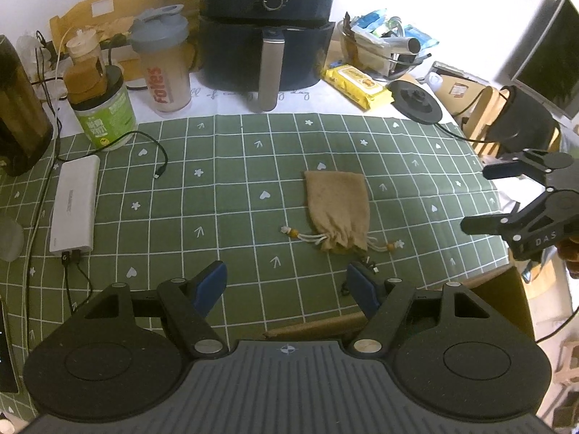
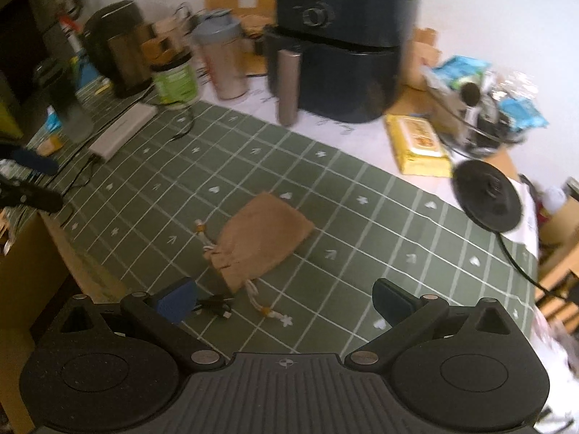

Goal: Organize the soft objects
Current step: 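Close the right gripper on the black USB cable and lift it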

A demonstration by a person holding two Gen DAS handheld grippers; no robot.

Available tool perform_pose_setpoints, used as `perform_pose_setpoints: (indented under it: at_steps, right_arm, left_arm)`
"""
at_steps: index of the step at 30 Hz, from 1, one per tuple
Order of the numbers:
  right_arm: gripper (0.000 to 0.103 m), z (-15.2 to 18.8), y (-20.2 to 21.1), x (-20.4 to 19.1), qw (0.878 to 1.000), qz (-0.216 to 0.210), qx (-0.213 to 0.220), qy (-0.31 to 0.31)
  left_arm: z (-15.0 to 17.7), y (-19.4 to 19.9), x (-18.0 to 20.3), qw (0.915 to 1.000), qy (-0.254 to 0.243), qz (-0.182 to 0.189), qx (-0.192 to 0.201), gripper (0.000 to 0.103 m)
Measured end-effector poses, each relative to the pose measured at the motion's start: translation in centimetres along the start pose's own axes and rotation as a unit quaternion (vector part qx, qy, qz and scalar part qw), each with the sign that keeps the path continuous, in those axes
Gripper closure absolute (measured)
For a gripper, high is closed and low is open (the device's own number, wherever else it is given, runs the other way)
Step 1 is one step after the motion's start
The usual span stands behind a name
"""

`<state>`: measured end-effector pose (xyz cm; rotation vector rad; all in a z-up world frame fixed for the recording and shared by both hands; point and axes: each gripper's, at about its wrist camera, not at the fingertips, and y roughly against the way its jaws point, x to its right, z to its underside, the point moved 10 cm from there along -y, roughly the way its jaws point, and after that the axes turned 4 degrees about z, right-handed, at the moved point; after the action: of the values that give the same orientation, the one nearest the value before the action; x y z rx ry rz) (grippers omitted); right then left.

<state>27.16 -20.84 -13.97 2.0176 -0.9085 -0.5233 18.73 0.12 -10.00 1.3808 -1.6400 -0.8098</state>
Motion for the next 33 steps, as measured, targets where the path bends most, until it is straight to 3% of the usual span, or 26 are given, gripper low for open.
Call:
perform_pose_setpoints:
  at_steps: [7, 13, 17, 24, 27, 33]
  right_arm:
    - [0.021, -0.8, -2.5, -1.7, 0.995, -0.057, -0.026, 0.082]
    - [0.044, -0.3, -5.6, -4.1, 0.976, -0.109, -0.066, 0.178]
    - [0.052, 0.0, -7.7, -5.9, 0.957, -0.144, -0.091, 0.235]
    - [0.055, 1.9, -10.8, -9.9, 0.905, -0.204, -0.142, 0.345]
    - [0.061, 2.9, -12.2, -10.9, 0.884, -0.216, -0.163, 0.381]
    - [0.069, 4.6, -14.2, -12.3, 0.854, -0.218, -0.183, 0.436]
  left_arm:
    - [0.3, 0.5, -1.1, 0.9998, 0.019, -0.006, 0.004, 0.031]
    - [0.9, 1.5, -2.6, 0.9988, 0.044, -0.016, 0.012, 0.031]
    - [1.4, 2.0, -3.8, 0.9973, 0.067, -0.027, 0.014, 0.031]
    - [3.0, 2.9, -6.5, 0.9928, 0.109, -0.048, 0.015, 0.031]
    - [3.6, 3.3, -7.4, 0.9906, 0.123, -0.057, 0.014, 0.031]
    - [4.7, 3.8, -8.7, 0.987, 0.145, -0.068, 0.012, 0.031]
